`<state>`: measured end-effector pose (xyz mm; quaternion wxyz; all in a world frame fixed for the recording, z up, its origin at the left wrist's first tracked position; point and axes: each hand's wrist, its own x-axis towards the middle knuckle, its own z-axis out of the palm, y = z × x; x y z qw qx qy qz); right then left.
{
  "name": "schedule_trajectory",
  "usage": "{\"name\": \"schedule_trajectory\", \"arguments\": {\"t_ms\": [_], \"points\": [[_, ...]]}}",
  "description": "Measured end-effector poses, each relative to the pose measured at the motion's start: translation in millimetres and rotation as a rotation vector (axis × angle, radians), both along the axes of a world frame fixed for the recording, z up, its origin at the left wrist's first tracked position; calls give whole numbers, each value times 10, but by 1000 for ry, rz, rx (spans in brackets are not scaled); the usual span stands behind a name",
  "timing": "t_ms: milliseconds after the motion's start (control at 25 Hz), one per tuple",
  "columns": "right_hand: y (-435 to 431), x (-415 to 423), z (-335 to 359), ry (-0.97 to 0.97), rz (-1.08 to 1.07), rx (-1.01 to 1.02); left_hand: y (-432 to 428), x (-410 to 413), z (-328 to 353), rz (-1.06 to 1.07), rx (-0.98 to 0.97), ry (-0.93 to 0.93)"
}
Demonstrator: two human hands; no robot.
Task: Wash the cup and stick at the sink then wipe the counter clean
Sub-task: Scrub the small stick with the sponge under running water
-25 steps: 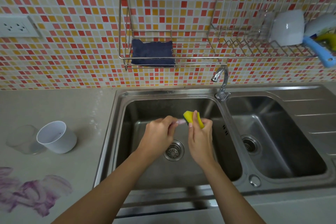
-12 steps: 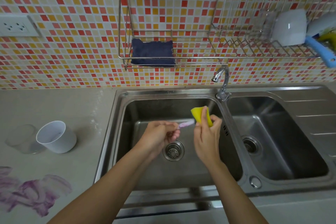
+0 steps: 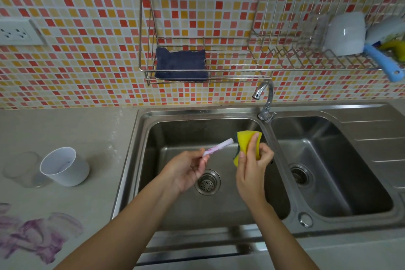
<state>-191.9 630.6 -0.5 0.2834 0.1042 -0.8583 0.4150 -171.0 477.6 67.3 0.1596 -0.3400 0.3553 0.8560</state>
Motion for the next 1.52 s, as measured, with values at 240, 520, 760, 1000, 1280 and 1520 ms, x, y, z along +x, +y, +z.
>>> {"name": "schedule_trajectory", "arguments": {"t_ms": [240,520,760,1000,1280,1520], "points": [[41,-37,-100,47,209,171,104,-24,29,-66,94,-19],[85,-98,-94,20,197,132,103,-40,34,-79,89,-18],[119,-113,-110,-12,224,130,172,-113,8,-66,74,-12],[461,-350,-183,-65,188,93,508,-369,-88,-70,60,-43],[837,-680,-290,-256,184,83,538,-518,-339,31,44,-80],[1295,-1707,-434,-520,160,37,531,-740,-495,85,-51,-51]]}}
